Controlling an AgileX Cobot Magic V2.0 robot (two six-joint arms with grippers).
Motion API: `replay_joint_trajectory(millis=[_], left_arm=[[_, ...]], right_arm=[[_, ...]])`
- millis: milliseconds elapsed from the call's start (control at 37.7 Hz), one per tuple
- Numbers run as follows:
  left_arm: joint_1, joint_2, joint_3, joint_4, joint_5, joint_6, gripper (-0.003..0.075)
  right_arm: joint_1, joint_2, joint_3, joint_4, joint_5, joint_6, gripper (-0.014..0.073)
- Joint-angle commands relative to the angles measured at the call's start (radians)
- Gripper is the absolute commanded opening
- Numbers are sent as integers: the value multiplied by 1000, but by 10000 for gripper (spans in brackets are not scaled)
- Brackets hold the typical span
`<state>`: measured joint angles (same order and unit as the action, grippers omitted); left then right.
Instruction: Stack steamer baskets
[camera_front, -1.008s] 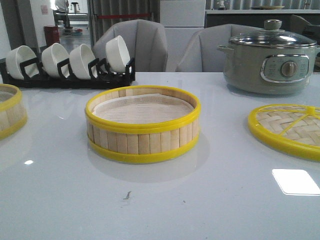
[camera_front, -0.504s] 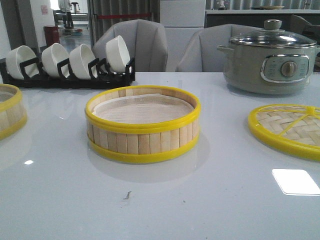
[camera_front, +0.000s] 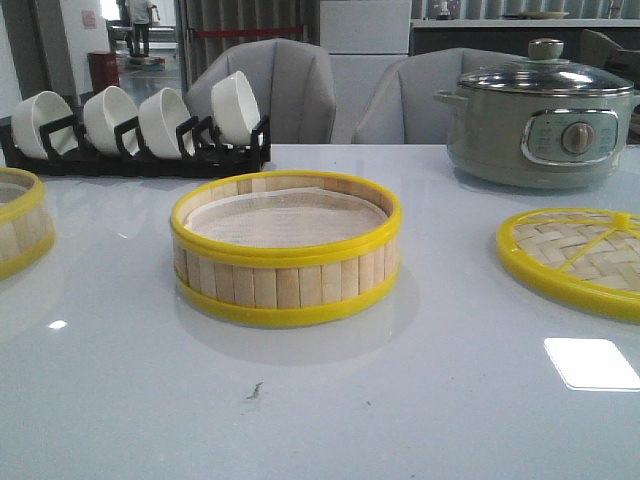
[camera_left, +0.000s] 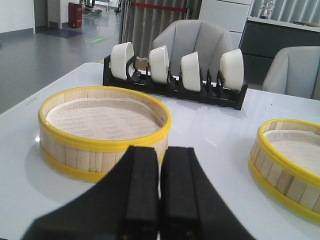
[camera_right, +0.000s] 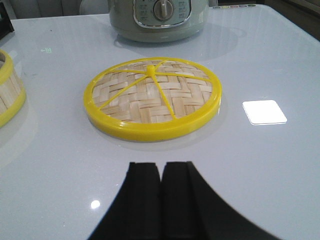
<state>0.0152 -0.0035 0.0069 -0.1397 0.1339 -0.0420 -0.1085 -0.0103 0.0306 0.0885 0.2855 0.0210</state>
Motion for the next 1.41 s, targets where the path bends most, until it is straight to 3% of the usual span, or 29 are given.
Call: replay_joint_trajectory(millis=[0, 1114, 1247, 1380], left_arm=[[4, -13, 1, -10, -91, -4, 96], [-13, -9, 1, 4, -86, -4, 96], [-85, 82, -42, 9, -103, -4, 96], [-136, 310, -195, 9, -107, -4, 96]], right_arm=[[-5, -20, -16, -10, -83, -6, 57], [-5, -20, -16, -10, -83, -6, 57], [-5, -20, -16, -10, -83, -6, 57], [-5, -20, -16, -10, -83, -6, 57]])
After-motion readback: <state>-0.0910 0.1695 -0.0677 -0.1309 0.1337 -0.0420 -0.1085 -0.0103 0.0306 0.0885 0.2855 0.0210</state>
